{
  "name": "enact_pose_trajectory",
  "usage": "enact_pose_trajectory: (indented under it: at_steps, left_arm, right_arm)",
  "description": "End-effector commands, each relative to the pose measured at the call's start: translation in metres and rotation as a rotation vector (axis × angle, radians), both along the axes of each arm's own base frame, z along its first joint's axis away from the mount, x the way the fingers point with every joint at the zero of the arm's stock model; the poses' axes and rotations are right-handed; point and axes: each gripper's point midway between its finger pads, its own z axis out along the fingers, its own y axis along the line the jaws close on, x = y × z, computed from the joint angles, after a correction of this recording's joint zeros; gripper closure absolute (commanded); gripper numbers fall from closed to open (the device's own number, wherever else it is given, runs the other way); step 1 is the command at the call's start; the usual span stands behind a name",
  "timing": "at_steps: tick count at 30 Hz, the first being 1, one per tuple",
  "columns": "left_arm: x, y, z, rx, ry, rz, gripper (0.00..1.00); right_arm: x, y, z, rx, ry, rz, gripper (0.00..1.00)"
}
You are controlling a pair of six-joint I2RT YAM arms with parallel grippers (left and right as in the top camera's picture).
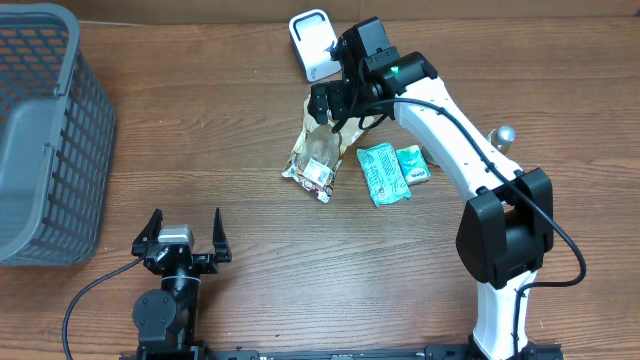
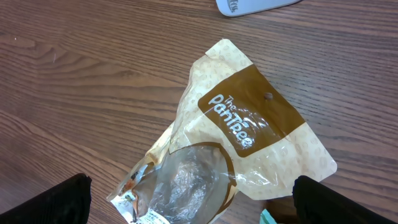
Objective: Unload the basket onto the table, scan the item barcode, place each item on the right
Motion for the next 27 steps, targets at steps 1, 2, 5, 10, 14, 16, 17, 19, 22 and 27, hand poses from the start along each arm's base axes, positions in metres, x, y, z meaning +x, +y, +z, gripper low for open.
enact_pose_trajectory:
  at_steps: [1, 2, 5, 10, 14, 16, 17, 19, 22, 27]
  left_arm:
    - [0.000, -0.003, 0.000, 0.018, -0.005, -0.018, 0.01]
    - [0.000, -0.003, 0.000, 0.018, -0.005, -0.018, 0.00]
    - [0.000, -0.003, 0.000, 0.018, -0.005, -0.017, 0.00]
    - [0.000, -0.003, 0.000, 0.018, -0.005, -0.017, 0.01]
    - [0.000, -0.003, 0.000, 0.018, -0.005, -0.017, 0.00]
    - [0.000, -0.003, 0.000, 0.018, -0.005, -0.017, 0.01]
    - [0.000, -0.003, 0.000, 0.018, -0.005, -0.017, 0.00]
    - [0.000, -0.003, 0.000, 0.018, -0.005, -0.017, 0.00]
    - [0.000, -0.003, 0.000, 0.018, -0.005, -0.017, 0.00]
    - [0.000, -0.003, 0.000, 0.018, -0.005, -0.018, 0.01]
  right_arm:
    - [0.004, -0.002, 0.006, 0.004, -0.020, -0.004, 0.00]
    - [0.004, -0.002, 0.006, 0.004, -0.020, -0.004, 0.00]
    - [0.004, -0.002, 0.006, 0.004, -0.020, -0.004, 0.00]
    - [0.003, 0.000, 0.006, 0.004, -0.020, 0.000, 0.00]
    - [0.004, -0.001, 0.006, 0.004, -0.020, -0.002, 0.00]
    - [0.004, -0.001, 0.006, 0.004, -0.020, -0.002, 0.00]
    - [0.004, -0.001, 0.006, 0.004, -0.020, -0.002, 0.00]
    - [0.004, -0.001, 0.006, 0.004, -0.020, -0.002, 0.00]
    - [0.003, -0.001, 0.004, 0.002, -0.015, -0.001, 0.00]
    - [0.002, 0.000, 0.023, 0.018, -0.050, 0.000, 0.00]
